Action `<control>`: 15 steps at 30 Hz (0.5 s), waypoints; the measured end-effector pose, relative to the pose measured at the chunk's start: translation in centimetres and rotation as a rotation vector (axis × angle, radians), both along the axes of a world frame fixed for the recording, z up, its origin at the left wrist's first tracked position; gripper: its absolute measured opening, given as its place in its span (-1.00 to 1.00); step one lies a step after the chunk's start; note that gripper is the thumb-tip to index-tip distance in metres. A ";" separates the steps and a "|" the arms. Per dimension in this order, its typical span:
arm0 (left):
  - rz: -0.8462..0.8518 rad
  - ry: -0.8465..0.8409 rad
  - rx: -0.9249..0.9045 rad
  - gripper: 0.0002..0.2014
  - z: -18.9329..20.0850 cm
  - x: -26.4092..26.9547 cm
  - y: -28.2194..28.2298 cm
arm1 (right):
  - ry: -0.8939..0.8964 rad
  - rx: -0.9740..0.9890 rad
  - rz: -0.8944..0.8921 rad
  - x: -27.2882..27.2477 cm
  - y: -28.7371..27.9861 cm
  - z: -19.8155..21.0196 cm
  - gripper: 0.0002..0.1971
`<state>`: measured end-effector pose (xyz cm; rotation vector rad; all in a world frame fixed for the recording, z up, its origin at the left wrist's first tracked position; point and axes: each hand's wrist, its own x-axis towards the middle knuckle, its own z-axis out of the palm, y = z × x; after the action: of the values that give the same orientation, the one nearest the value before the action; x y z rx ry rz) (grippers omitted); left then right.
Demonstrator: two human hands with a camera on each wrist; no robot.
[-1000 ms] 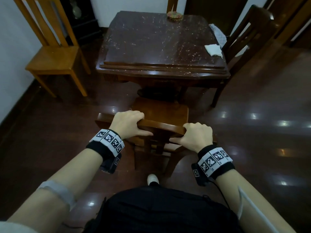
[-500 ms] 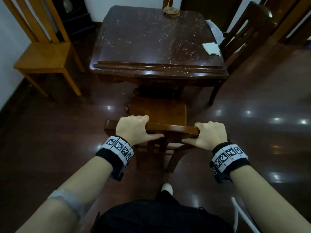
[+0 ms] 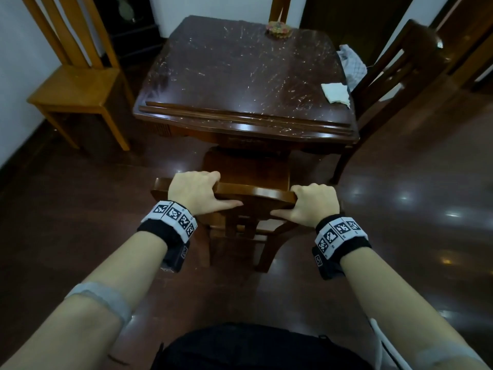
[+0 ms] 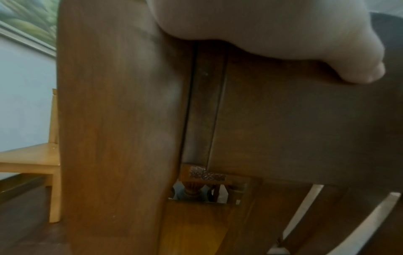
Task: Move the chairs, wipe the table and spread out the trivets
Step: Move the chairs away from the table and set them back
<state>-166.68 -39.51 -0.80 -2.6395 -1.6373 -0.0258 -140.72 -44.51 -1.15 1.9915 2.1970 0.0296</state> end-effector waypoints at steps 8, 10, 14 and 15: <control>0.035 -0.048 0.033 -0.28 -0.7 3.0 2.8 | -0.007 0.005 0.060 3.3 3.7 0.1 -0.33; 0.051 -0.044 0.030 -0.27 -0.8 3.3 3.5 | -0.007 0.010 0.066 3.7 4.6 0.0 -0.34; 0.065 -0.031 0.024 -0.22 -0.8 3.8 4.9 | -0.002 0.006 0.058 4.0 6.1 -0.1 -0.32; 0.065 -0.030 0.022 -0.22 -0.8 3.8 5.3 | 0.001 0.004 0.055 4.1 6.5 -0.1 -0.32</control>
<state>-162.84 -34.23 -1.63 -2.5803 -1.7208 -0.0816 -136.66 -38.02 -1.25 1.9340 2.2537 0.0401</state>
